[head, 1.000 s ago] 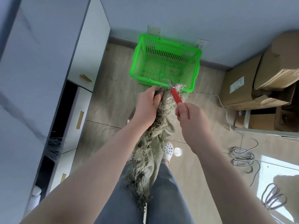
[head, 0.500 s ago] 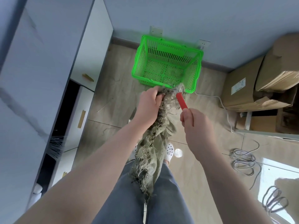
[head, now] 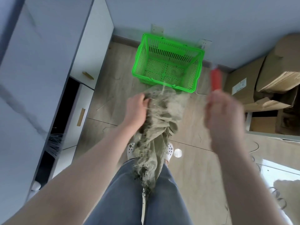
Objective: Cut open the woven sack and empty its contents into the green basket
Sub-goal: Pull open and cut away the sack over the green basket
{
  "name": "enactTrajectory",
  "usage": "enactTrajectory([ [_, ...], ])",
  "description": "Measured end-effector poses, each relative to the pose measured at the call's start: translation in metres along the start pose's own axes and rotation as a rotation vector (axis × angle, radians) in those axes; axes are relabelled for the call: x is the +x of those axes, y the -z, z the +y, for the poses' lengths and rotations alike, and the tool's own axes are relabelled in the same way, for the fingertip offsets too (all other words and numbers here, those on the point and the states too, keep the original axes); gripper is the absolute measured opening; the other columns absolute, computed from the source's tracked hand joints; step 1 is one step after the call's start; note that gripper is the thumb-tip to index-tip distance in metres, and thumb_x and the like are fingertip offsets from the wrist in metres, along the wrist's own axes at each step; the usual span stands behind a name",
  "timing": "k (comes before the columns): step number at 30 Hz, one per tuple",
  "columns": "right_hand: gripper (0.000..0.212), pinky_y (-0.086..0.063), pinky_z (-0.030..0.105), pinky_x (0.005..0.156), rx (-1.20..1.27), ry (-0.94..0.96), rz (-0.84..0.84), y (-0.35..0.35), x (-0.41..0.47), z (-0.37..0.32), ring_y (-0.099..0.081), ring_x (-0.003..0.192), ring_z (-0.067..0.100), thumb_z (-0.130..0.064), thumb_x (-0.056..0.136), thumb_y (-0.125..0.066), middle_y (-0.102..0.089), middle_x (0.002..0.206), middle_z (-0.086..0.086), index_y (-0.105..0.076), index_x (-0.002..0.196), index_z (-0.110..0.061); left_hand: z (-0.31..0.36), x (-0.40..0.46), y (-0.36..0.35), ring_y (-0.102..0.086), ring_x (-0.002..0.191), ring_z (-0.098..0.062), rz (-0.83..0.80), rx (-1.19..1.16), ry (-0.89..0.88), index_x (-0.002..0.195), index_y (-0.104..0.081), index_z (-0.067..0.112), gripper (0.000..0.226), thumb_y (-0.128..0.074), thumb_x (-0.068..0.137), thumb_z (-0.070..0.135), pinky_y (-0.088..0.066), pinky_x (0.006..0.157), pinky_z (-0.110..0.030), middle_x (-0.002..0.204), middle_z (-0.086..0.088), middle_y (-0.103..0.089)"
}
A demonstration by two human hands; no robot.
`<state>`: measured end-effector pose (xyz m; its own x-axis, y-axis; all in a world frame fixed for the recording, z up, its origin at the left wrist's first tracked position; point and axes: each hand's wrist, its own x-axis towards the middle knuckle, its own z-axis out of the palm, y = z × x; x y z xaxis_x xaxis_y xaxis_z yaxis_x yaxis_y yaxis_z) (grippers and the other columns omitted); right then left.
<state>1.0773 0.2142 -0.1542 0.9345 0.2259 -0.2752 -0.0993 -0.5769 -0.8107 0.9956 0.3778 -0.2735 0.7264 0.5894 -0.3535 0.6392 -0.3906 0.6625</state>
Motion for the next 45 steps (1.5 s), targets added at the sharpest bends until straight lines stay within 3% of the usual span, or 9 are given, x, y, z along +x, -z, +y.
enactTrajectory([
  [6, 0.038, -0.036, 0.037, 0.055, -0.118, -0.051, -0.155, -0.018, 0.033, 0.013, -0.042, 0.053, 0.019, -0.035, 0.102, -0.038, -0.048, 0.06, -0.002, -0.049, 0.069, -0.02, 0.021, -0.012, 0.004, -0.059, 0.1, -0.015, -0.061, -0.489, 0.163, 0.121, -0.057, 0.008, 0.032, -0.044, 0.102, 0.03, -0.04, 0.085, -0.023, 0.11, 0.001, -0.064],
  [13, 0.039, -0.04, 0.013, 0.056, -0.06, -0.154, -0.034, -0.062, 0.016, 0.035, -0.043, 0.063, 0.011, -0.035, 0.081, -0.075, -0.043, 0.073, -0.007, -0.042, 0.088, -0.015, 0.043, -0.001, 0.012, -0.063, 0.114, -0.025, -0.12, -0.852, 0.137, 0.107, -0.067, 0.024, 0.04, -0.058, 0.082, 0.053, -0.044, 0.104, -0.053, 0.115, -0.005, -0.07],
  [16, 0.038, -0.053, 0.044, 0.074, 0.236, -0.327, 0.031, -0.059, 0.026, 0.042, -0.047, 0.07, 0.018, -0.02, 0.078, -0.079, -0.042, 0.071, -0.006, -0.041, 0.08, -0.023, 0.041, 0.001, 0.017, -0.068, 0.098, -0.019, -0.091, -0.907, 0.16, 0.09, -0.066, 0.024, 0.017, -0.057, 0.093, 0.037, -0.049, 0.098, -0.053, 0.092, 0.006, -0.074],
  [19, 0.038, -0.051, 0.047, 0.075, 0.289, -0.359, 0.056, -0.053, 0.032, 0.042, -0.047, 0.07, 0.017, -0.018, 0.079, -0.078, -0.042, 0.07, -0.006, -0.04, 0.08, -0.025, 0.042, -0.002, 0.022, -0.069, 0.09, -0.013, -0.055, -0.961, 0.197, 0.099, -0.062, 0.017, 0.015, -0.049, 0.1, 0.025, -0.053, 0.092, -0.046, 0.089, 0.006, -0.073],
  [22, 0.037, -0.05, 0.043, 0.077, 0.295, -0.29, 0.093, -0.054, 0.033, 0.038, -0.047, 0.072, 0.015, -0.018, 0.082, -0.076, -0.044, 0.075, -0.005, -0.039, 0.08, -0.025, 0.052, -0.008, 0.027, -0.065, 0.099, -0.016, 0.008, -0.828, 0.303, 0.135, -0.045, 0.017, 0.054, -0.054, 0.092, 0.049, -0.052, 0.096, -0.046, 0.111, -0.001, -0.065],
  [25, 0.035, -0.049, 0.034, 0.073, 0.314, -0.246, 0.08, -0.057, 0.032, 0.035, -0.048, 0.067, 0.009, -0.016, 0.083, -0.074, -0.046, 0.074, -0.006, -0.04, 0.083, -0.02, 0.069, -0.021, 0.03, -0.059, 0.114, -0.021, -0.235, -0.588, 0.438, 0.144, -0.027, 0.026, 0.097, -0.061, 0.066, 0.072, -0.042, 0.105, -0.045, 0.133, -0.003, -0.055],
  [30, 0.049, -0.05, 0.026, 0.073, 0.291, -0.241, -0.019, -0.06, 0.022, 0.035, -0.056, 0.077, 0.012, -0.035, 0.071, -0.083, -0.057, 0.089, -0.002, -0.046, 0.097, -0.014, 0.066, -0.023, 0.023, -0.074, 0.082, -0.019, -0.237, -0.67, 0.405, 0.105, -0.066, 0.01, 0.024, -0.068, 0.089, 0.027, -0.06, 0.067, -0.025, 0.098, -0.007, -0.074],
  [39, 0.041, -0.052, 0.062, 0.082, 0.309, -0.359, 0.045, -0.043, 0.025, 0.041, -0.063, 0.092, 0.042, -0.021, 0.069, -0.08, -0.059, 0.098, 0.027, -0.041, 0.083, -0.024, 0.058, -0.024, 0.021, -0.06, 0.114, -0.02, -0.086, -0.559, 0.304, 0.124, -0.053, 0.014, 0.033, -0.047, 0.1, 0.035, -0.045, 0.102, -0.045, 0.124, 0.0, -0.064],
  [45, 0.045, -0.049, 0.023, 0.068, 0.198, -0.187, -0.07, -0.046, 0.028, 0.024, -0.058, 0.078, 0.007, -0.036, 0.077, -0.079, -0.057, 0.089, -0.006, -0.045, 0.099, -0.017, 0.071, -0.029, 0.021, -0.069, 0.102, -0.019, -0.258, -0.956, 0.37, 0.122, -0.058, 0.016, 0.028, -0.056, 0.096, 0.026, -0.053, 0.095, -0.044, 0.111, -0.003, -0.072],
])
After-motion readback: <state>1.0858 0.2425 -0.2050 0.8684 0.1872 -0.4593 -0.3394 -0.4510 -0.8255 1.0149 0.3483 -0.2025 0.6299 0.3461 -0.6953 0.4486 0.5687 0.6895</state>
